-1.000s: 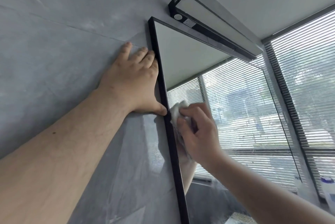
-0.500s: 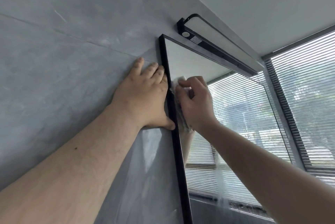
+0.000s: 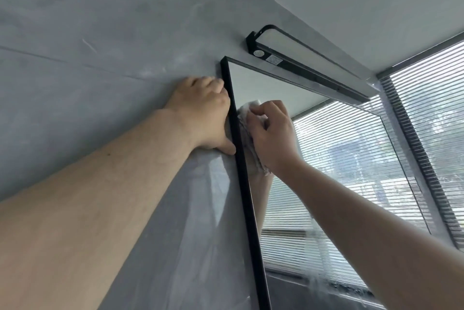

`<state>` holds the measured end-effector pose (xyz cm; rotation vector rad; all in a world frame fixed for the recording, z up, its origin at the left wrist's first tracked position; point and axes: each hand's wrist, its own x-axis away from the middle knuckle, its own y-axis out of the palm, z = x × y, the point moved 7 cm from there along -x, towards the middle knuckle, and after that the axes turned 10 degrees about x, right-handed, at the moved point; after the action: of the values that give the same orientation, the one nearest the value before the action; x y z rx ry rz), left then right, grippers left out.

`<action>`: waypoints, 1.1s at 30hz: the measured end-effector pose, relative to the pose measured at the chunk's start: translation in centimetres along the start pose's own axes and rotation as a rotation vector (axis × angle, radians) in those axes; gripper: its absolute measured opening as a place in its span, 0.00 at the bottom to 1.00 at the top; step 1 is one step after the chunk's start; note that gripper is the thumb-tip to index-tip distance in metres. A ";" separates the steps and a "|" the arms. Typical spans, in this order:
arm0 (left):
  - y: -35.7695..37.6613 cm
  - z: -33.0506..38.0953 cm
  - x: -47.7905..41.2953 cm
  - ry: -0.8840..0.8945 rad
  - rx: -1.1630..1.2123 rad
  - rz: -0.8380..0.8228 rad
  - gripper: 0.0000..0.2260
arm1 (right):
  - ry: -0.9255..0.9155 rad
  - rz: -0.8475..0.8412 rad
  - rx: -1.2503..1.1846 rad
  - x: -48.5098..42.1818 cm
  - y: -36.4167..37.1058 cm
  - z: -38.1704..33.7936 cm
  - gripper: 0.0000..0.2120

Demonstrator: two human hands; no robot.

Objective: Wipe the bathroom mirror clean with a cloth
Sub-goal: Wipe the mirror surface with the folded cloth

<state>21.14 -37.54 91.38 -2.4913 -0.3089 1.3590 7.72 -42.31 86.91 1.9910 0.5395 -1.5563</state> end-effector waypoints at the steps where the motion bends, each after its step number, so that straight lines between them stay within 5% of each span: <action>1: 0.0 -0.5 -0.6 -0.031 -0.034 -0.045 0.57 | -0.005 0.002 -0.005 0.3 0.0 0.2 0.03; 4: 0.5 -1.4 -2.0 -0.028 -0.090 -0.077 0.65 | -0.020 0.023 -0.030 0.7 0.0 0.6 0.01; 17: 1.3 -1.6 -2.6 0.015 -0.092 0.000 0.64 | -0.047 0.096 -0.017 -10.1 2.1 -2.4 0.07; 27: 1.5 -1.7 -3.0 0.021 -0.108 -0.010 0.67 | 0.236 0.143 0.077 -11.3 -1.0 9.5 0.09; 33: 1.5 -1.7 -3.0 0.021 -0.132 -0.017 0.67 | 0.168 0.137 0.064 -9.9 -1.1 8.1 0.06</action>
<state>21.08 -40.21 94.11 -2.6015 -0.4268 1.3457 -1.46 -46.41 94.86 2.1719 0.4132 -1.3478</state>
